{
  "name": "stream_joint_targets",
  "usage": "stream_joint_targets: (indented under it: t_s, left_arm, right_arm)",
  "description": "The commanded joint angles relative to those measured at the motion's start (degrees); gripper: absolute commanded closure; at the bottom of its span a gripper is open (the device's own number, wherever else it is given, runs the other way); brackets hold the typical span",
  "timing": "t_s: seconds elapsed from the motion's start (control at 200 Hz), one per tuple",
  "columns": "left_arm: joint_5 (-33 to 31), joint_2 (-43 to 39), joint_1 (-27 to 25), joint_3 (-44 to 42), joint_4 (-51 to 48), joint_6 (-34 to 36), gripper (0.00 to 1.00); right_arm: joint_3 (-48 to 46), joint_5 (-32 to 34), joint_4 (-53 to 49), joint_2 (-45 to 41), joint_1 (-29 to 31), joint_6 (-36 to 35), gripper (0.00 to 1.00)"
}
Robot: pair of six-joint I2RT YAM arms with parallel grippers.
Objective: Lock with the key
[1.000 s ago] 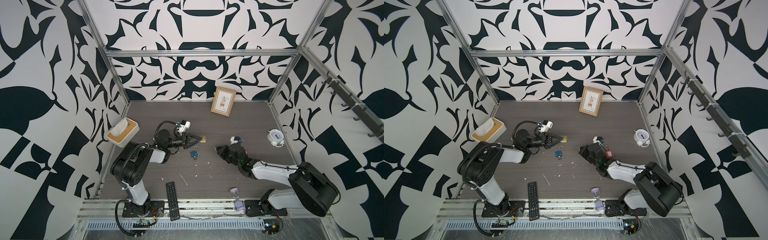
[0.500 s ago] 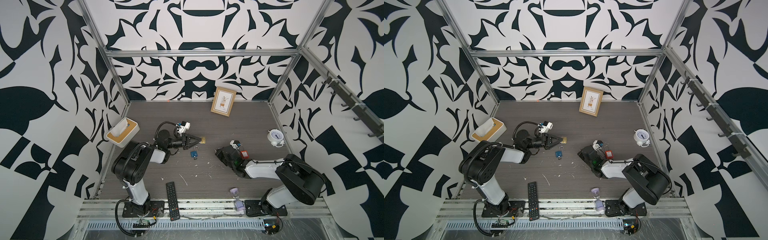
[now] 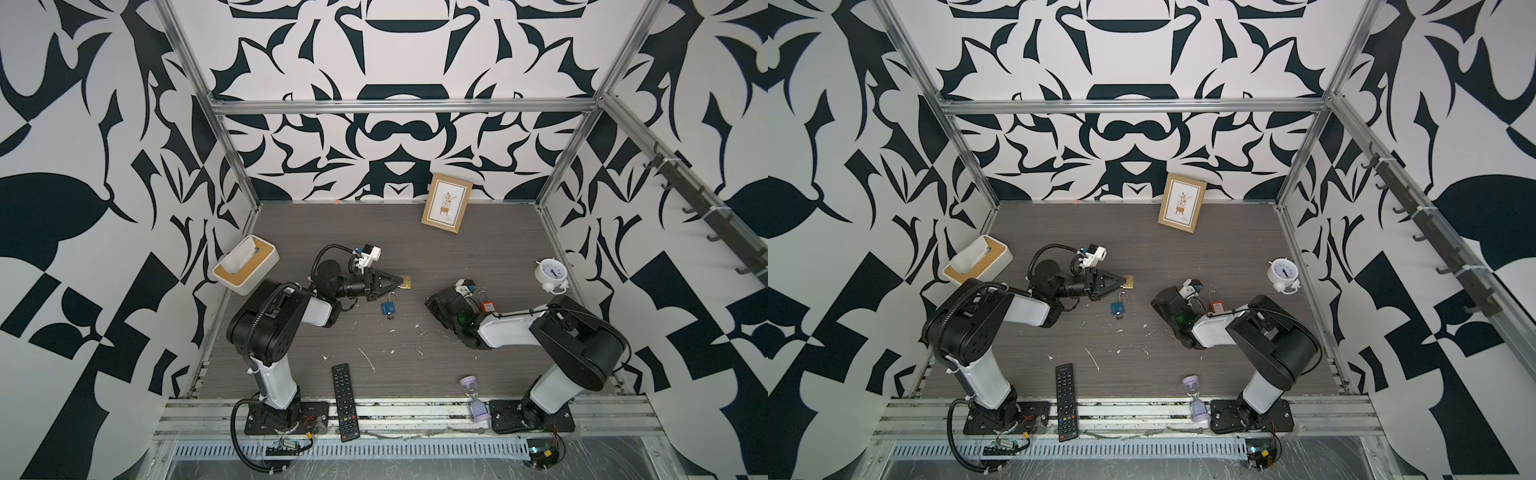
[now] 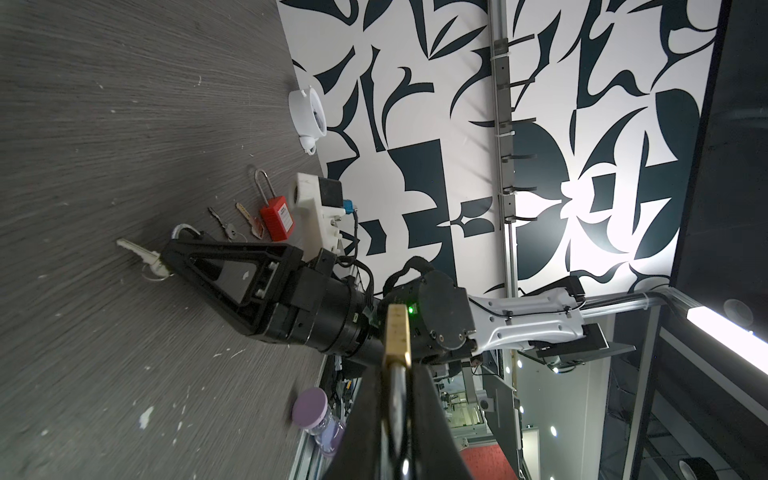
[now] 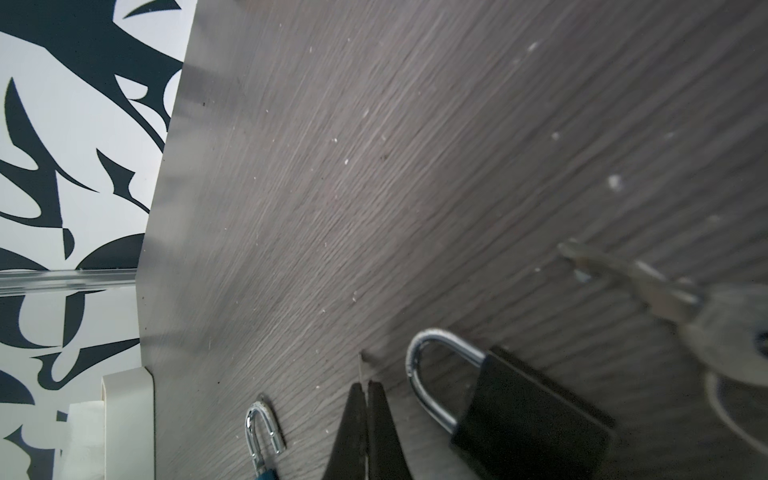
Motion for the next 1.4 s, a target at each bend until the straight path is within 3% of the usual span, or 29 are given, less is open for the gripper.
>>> stream_joint_targets:
  t_s: [0.0,0.305,0.455,0.55,0.695,0.885,0.98,1.06,1.22,1.395]
  left_arm:
    - [1.6,0.4,0.2,0.2,3.2,0.4,1.00]
    - [1.5,0.7,0.2,-0.3,3.2,0.8,1.00]
    - [1.5,0.8,0.2,-0.4,3.2,1.1,1.00]
    - [1.5,0.9,0.2,-0.5,3.1,1.3,1.00]
    - [1.8,1.3,0.2,-0.5,3.2,1.6,1.00]
    - [1.8,1.3,0.2,-0.8,2.9,1.6,1.00]
    - [1.9,0.4,0.1,-1.2,2.6,1.4,1.00]
    - [2.4,-0.8,-0.4,-1.5,2.3,1.1,1.00]
    - [3.0,-2.8,-1.0,-2.3,1.9,0.9,1.00]
    - [2.4,-4.3,-1.8,-2.8,1.8,1.0,1.00]
  right_arm:
    - [2.3,-0.4,1.4,2.2,0.5,0.8,1.00]
    - [1.8,0.6,-0.9,1.5,0.9,1.5,0.87]
    - [1.1,-0.1,-0.9,1.4,1.0,1.9,0.73]
    - [0.3,0.3,-1.5,-0.6,1.0,1.2,0.70]
    - [-0.9,0.6,-6.1,-8.8,1.0,-2.7,0.68]
    - [-1.3,0.1,-22.5,-26.6,0.9,-10.7,0.62]
    - [-1.1,-6.9,-22.9,-34.0,0.7,-19.3,0.58]
    - [-3.1,-15.6,-15.2,-38.5,0.4,-23.8,0.56]
    - [-4.2,-32.2,-2.0,-39.6,-3.2,-21.0,0.52]
    - [-2.6,-37.7,2.1,-35.2,-3.8,-19.1,0.55]
